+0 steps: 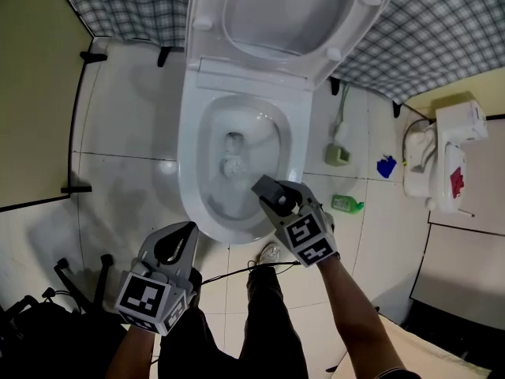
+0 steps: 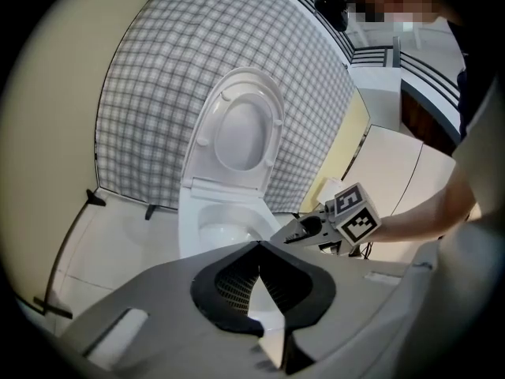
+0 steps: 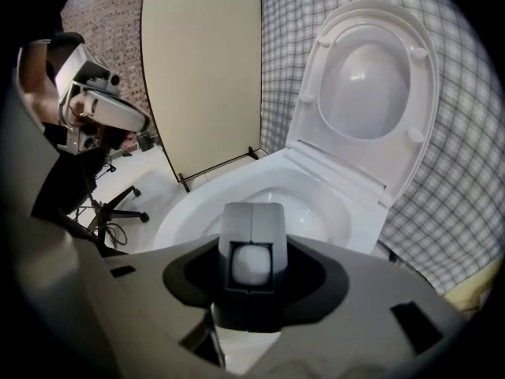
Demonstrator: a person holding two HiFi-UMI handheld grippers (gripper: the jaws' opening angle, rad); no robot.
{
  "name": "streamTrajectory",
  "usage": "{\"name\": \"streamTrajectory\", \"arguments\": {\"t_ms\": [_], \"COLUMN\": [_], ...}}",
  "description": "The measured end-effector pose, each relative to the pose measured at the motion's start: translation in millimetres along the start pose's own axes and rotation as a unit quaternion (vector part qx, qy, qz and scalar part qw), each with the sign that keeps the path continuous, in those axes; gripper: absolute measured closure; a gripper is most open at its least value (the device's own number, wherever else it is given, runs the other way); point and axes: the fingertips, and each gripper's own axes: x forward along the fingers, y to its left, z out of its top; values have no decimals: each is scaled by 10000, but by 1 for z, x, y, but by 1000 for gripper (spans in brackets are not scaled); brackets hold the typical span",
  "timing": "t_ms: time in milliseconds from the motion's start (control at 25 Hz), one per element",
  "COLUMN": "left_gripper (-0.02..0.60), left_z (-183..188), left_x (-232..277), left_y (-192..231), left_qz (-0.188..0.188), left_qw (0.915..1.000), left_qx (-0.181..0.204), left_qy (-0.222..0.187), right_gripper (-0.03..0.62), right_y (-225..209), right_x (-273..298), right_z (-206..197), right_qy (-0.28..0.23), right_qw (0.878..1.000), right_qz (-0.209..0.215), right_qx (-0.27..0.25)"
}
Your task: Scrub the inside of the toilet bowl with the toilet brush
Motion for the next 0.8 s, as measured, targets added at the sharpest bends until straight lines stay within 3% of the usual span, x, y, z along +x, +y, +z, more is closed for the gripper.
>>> {"name": "streamTrajectory", "arguments": {"t_ms": [240, 800], "left_gripper": [589, 589], "left_z": [-2, 3], "left_x": [1, 7], "left_y": [4, 3], "left_qz": [-21, -110], "left_qw": [10000, 9998], "left_qx": [20, -136], "left_qy": [5, -21], "right_gripper": [395, 395], "right_y": [-31, -95], "right_x": [27, -46], "right_z": [-4, 28], "right_qy": [327, 3], "right_qw": [9991, 9892], "right_qz": [-277, -1461], "right_qx": [-64, -115]}}
